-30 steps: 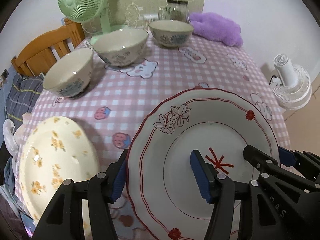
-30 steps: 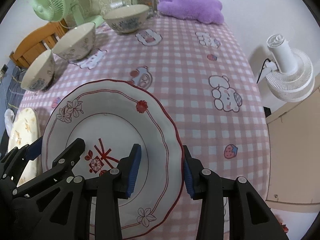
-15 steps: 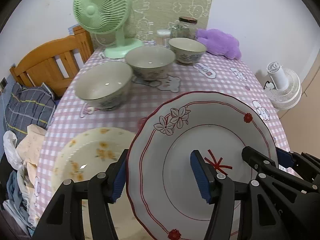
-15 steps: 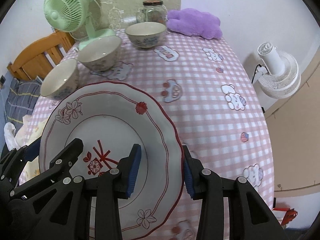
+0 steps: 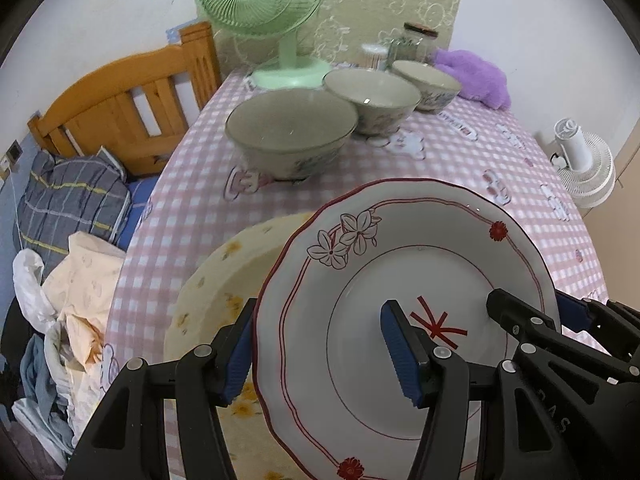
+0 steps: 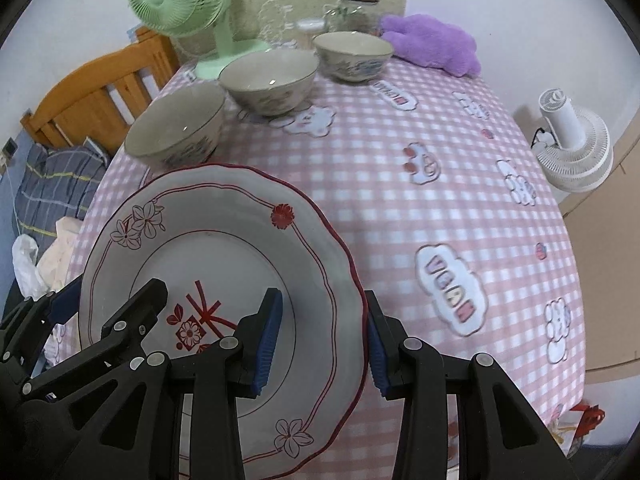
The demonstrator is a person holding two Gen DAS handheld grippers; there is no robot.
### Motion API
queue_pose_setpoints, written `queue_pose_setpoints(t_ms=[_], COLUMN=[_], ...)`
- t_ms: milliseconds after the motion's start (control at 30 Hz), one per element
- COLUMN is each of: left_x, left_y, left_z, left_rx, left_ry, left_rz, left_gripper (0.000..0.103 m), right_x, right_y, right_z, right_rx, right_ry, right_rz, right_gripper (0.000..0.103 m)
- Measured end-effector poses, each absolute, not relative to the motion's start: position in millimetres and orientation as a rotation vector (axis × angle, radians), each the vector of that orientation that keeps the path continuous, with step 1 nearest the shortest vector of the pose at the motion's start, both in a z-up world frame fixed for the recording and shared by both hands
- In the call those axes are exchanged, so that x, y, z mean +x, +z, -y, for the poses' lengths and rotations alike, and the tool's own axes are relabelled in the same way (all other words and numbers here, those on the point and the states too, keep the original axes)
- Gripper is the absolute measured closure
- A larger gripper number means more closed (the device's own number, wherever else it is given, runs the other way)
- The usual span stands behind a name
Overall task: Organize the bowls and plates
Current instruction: 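Carry the plate over the yellow-flower plate stack and lower it on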
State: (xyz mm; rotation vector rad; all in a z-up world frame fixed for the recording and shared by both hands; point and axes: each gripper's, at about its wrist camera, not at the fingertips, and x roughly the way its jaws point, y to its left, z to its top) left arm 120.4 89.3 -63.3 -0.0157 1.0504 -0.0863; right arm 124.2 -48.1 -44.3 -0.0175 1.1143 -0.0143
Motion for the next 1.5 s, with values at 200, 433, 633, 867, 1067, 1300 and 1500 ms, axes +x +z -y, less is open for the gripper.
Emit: queue_pose_setpoints(t_ms=[200,433,633,867,1067,1300,1500], left_x=[119,121,123,122,122,121,120], left_y=[-78,-84,-86,-86,-83,-82,-87], left_z=[-100,-110,-114,-114,-116,-135,-138], left_rx=[-0.018,-0.039,-0.064,-0.062,-0.038,-0.025,0.025], left_ry=[-0.091,-0.087,-0.078,-0.079,-0.059,0.014,0.044], left_rz=[-1.086,-1.094,-1.096,-1.092,-1.081,-1.08,-1.087], left_gripper=[0.043,0.043,0.043,0.044,0.045,0.046,0.046], right_x=[124,129,132,129,130,132,135], right_y=[-58,-63,-63,-49,-49,-52,-65], right_z=[30,15,12,25,20,6,-4], right_rx=[-0.039,-0.091,-0.105,-0.076,-0.089,-0.078,-0.056], right_ry=[-0.025,-0.04,-0.03,-0.032,-0.007,0.042,0.064], right_rz=[-1.146,-1.144,-1.156,-1.13,-1.133,-1.139,-1.182], right_gripper=[0.059,0.059,0.059,0.066,0.076,0.076,0.075])
